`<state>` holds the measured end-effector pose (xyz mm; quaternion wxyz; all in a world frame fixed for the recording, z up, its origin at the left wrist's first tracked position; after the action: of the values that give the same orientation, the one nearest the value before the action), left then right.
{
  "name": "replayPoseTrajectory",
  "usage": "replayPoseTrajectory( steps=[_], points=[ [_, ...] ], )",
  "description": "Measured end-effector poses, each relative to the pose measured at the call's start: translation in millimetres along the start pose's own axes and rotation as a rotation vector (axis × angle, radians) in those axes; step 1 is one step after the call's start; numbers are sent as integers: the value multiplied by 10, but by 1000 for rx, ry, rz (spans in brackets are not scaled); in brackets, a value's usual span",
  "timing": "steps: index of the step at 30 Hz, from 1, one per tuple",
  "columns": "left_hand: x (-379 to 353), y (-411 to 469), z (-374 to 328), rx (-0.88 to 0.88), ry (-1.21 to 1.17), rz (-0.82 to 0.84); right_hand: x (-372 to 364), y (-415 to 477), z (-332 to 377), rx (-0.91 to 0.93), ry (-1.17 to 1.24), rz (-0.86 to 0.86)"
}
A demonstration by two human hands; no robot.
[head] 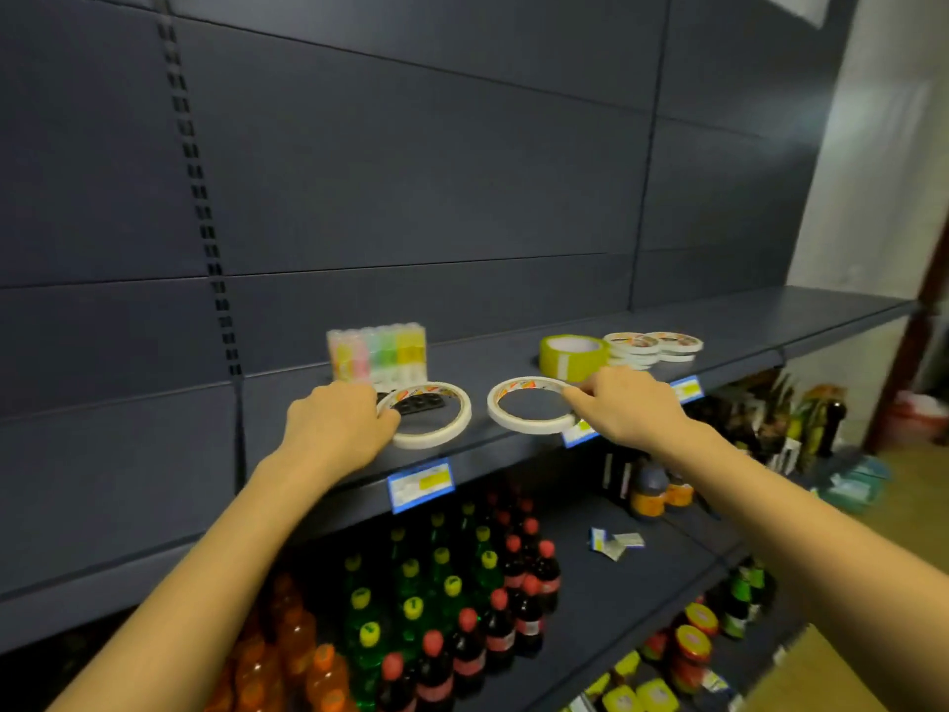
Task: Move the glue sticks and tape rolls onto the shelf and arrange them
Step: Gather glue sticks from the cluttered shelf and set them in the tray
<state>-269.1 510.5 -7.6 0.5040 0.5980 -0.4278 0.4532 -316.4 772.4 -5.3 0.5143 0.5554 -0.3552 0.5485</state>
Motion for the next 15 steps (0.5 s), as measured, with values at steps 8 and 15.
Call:
replayPoseTrajectory(
  steps=[8,15],
  points=[
    [-169,400,-1249,-140,-29,0,142,-66,-1365,-162,37,-18],
    [-231,906,-2156,-209,-5,6,111,131,-2219,-269,32,-54]
  ],
)
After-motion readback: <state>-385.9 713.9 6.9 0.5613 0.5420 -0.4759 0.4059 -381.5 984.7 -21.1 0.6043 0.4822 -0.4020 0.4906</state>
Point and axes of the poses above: each hand's wrist, its own y-axis towards the middle knuckle, its own x-axis out of the back of the hand, z = x × y, the point moved 5 cm from there along y, towards the middle knuckle, and after that the axes turned 10 degrees about z, right-handed, at the moved point
